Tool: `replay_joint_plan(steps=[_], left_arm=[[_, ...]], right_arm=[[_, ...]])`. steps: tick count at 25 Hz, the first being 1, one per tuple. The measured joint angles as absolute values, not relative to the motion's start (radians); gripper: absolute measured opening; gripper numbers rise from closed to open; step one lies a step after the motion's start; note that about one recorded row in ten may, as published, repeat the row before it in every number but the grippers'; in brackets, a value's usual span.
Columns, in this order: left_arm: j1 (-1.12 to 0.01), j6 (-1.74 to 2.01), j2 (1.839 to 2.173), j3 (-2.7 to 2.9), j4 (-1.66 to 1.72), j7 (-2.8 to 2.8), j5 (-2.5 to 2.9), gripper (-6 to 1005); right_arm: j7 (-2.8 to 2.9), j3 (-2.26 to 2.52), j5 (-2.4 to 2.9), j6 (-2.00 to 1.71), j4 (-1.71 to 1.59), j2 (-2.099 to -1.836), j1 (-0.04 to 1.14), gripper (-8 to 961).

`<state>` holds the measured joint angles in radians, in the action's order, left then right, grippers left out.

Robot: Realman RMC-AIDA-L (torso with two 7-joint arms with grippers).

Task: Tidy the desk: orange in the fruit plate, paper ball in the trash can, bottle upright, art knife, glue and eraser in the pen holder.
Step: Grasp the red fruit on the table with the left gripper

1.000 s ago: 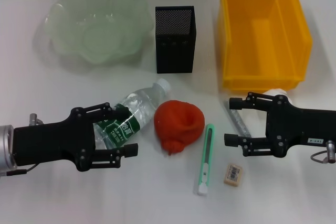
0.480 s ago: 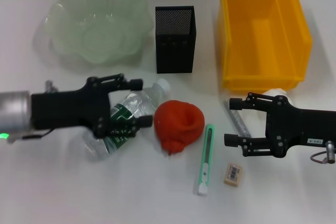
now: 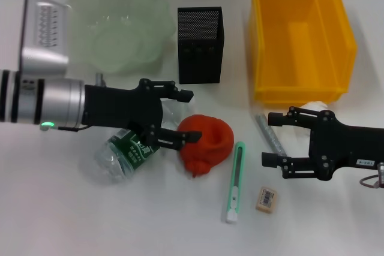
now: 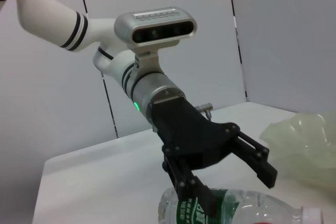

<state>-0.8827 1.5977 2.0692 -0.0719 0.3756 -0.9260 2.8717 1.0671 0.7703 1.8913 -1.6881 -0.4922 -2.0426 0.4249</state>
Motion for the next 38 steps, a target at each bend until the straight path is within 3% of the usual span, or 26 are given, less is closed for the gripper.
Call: replay_joint_plan(steps=[22,32,38], left_arm=[[-0.983,1.416,2.079,0.172,0.325,-1.029,2.868,829],[-0.984,1.422,2.079,0.197,0.325,-1.009,2.868,693],[-0.986,1.419,2.079,0.211,0.325,-1.009,2.863,534]], right_arm=[[1.069,0.747,1.893,-1.685,-0.492,-2.035,0.420,826],[1.069,0.747,1.893,-1.686,-0.492,-2.032,0.419,826],[1.069,0.747,1.893,-1.686,-0.492,-2.032,0.419,827]])
